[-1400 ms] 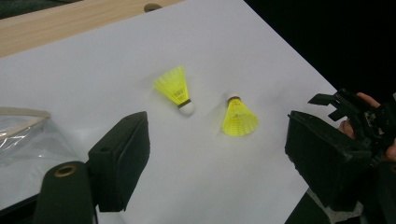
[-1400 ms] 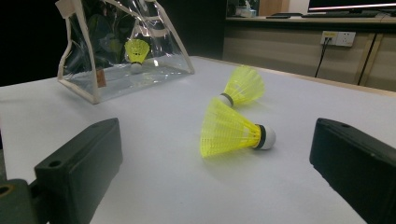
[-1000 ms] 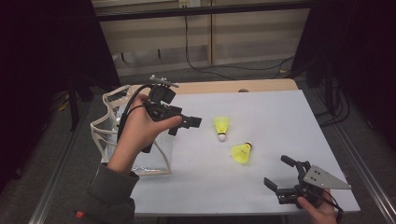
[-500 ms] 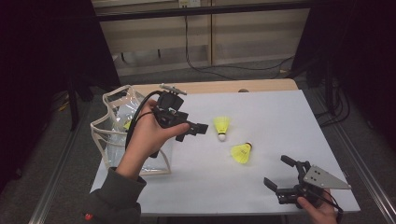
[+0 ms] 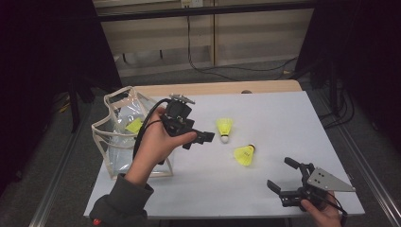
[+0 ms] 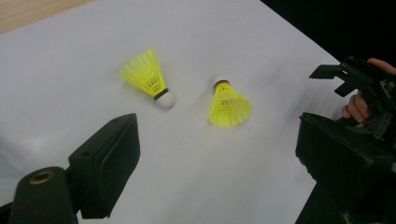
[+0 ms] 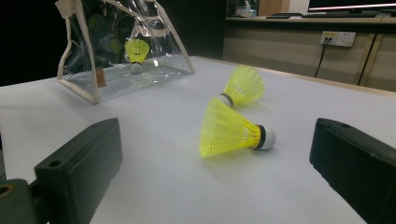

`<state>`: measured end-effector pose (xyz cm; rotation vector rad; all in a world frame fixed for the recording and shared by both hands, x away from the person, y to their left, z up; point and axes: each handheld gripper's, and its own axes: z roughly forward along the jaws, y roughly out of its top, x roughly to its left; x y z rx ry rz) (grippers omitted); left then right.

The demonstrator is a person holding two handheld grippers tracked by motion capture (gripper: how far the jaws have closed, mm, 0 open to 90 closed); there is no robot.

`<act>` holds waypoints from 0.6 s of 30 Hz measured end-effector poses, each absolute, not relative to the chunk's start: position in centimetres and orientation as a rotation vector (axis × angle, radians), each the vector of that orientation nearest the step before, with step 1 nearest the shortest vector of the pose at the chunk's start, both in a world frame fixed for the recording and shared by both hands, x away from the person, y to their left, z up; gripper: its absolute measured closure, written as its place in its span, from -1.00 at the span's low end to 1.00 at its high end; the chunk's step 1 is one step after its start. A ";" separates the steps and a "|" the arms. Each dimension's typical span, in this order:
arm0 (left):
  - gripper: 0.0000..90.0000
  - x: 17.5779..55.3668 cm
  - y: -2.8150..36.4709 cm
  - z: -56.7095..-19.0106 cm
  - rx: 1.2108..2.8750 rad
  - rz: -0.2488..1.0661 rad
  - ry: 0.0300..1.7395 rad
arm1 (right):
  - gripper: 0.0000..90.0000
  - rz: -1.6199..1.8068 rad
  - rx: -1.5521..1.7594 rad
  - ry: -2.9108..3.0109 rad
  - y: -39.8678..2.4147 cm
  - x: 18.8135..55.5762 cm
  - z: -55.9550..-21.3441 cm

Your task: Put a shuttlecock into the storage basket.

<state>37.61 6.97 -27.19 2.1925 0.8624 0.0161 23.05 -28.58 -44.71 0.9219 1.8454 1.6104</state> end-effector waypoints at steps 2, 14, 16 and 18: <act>-0.69 37.6 6.9 -27.4 2.201 0.015 0.855 | -0.94 1.610 0.922 1.847 -28.5 23.0 -44.7; -0.70 37.4 6.5 -29.0 2.215 0.008 0.853 | -0.94 1.609 0.921 1.846 -28.6 23.1 -44.7; -0.70 37.4 6.5 -29.2 2.217 0.004 0.852 | -0.94 1.609 0.923 1.846 -28.6 23.0 -44.7; -0.70 37.3 6.5 -29.3 2.217 0.003 0.850 | -0.94 1.609 0.923 1.847 -28.6 23.0 -44.7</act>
